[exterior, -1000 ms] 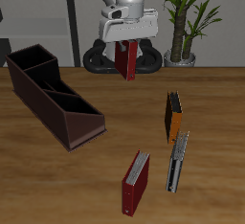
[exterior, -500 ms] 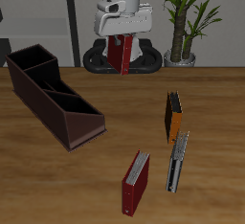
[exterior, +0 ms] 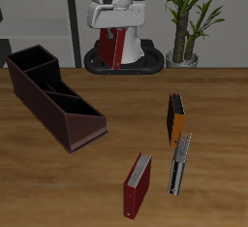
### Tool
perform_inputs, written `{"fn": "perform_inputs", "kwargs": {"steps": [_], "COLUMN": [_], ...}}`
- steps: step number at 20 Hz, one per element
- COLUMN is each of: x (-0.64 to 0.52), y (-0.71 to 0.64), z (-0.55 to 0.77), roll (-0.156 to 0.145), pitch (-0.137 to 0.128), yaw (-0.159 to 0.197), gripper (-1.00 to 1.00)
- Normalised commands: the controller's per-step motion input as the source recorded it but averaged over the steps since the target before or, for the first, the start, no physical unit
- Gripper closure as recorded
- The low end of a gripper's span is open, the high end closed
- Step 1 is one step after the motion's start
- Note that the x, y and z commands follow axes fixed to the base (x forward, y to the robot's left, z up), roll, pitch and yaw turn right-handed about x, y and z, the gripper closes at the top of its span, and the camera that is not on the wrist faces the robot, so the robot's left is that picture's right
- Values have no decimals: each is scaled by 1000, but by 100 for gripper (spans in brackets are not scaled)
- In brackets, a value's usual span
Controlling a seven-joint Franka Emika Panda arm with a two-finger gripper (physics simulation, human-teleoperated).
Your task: Place the left red book into the right desk caddy's front compartment
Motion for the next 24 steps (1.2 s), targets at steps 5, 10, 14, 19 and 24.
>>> {"fn": "perform_inputs", "kwargs": {"steps": [5, 10, 14, 19, 24], "x": [-120, -73, -36, 79, 19], "y": [-295, -231, -284, -225, -196], "z": [18, 64, 87, -37, 26], "roll": [-51, 1, -3, -3, -29], "pitch": [-15, 11, -37, 5, -38], "yaw": [1, -29, -23, 46, 57], "gripper": [100, 100, 100, 100, 100]}}
